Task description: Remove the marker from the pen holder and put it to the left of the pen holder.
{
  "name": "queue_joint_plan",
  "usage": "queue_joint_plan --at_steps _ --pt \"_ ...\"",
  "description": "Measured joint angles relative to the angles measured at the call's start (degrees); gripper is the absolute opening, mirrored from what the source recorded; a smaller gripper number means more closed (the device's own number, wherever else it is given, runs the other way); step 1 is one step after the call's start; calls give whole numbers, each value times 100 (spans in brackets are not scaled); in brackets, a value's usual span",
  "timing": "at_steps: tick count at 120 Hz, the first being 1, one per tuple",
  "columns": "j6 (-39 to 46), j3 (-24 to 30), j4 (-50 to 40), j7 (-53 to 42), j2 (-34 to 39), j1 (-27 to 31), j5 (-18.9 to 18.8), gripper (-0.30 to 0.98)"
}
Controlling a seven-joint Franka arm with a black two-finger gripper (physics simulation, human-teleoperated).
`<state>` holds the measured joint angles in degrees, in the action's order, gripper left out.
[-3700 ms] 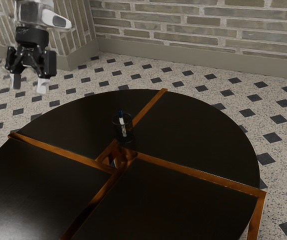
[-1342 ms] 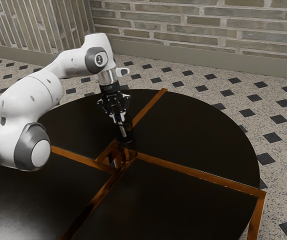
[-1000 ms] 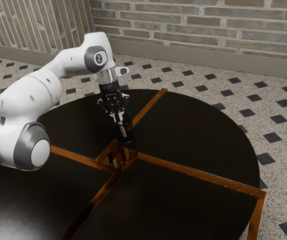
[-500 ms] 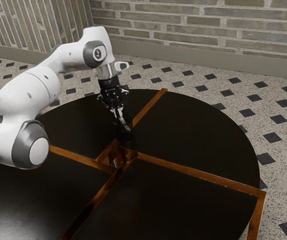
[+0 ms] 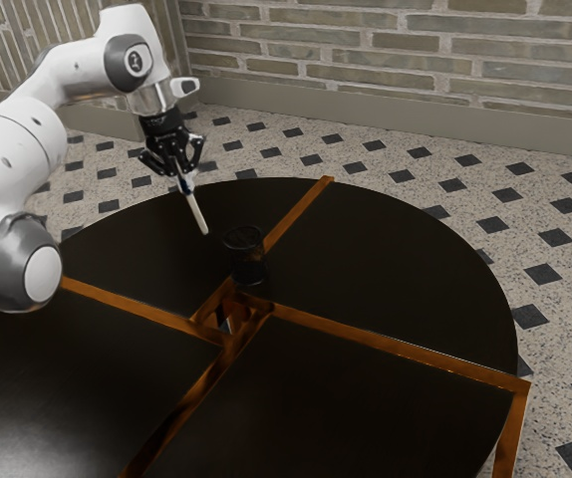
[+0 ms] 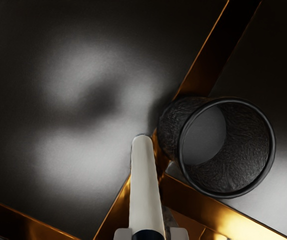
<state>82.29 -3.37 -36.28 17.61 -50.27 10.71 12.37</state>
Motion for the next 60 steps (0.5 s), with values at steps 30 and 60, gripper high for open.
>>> queue_joint_plan --at_steps 30,60 --pt "305 430 33 -35 -831 1036 1003 -6" --pt "585 449 -57 -51 -1284 1679 2600 -6"
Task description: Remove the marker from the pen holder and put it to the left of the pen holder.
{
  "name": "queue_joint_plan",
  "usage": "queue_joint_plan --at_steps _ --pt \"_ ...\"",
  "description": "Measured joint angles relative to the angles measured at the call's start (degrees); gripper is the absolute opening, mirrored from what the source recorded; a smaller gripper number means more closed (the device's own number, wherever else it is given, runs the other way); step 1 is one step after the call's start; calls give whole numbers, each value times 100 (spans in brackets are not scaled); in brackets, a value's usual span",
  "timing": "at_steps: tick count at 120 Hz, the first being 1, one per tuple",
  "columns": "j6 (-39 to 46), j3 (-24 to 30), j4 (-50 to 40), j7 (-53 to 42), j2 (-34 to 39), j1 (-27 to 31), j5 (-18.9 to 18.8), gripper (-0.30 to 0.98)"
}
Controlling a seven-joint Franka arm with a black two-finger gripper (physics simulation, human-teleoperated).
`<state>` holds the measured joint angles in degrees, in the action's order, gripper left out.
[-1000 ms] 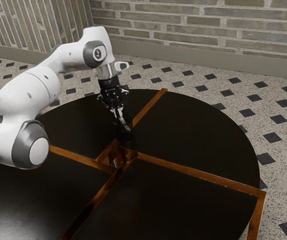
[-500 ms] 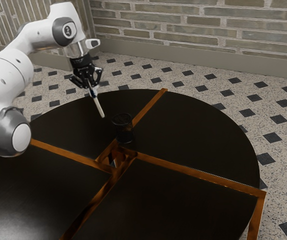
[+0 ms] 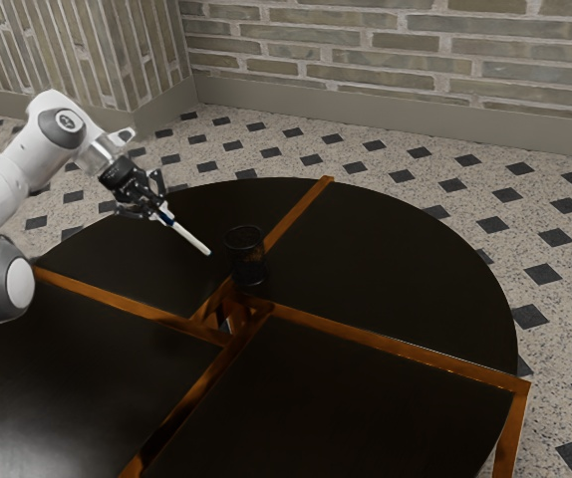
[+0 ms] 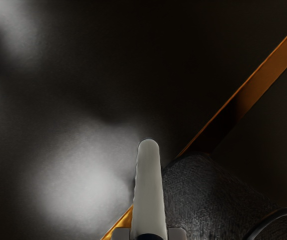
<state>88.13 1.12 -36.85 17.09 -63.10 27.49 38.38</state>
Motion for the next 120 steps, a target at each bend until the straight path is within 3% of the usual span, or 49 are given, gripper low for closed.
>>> queue_joint_plan --at_steps 24,44,67,100,106,120 --pt "508 -48 10 -12 -396 5 363 -2" --pt "730 -76 -2 -41 -435 -25 459 23" --pt "806 -176 -186 -120 -440 -37 356 45" --pt "830 -157 -508 -252 -427 -26 90 60" --pt "785 -115 -1321 -300 319 -210 -223 62" --pt "732 -73 -3920 -703 3560 -1342 -1356 65"
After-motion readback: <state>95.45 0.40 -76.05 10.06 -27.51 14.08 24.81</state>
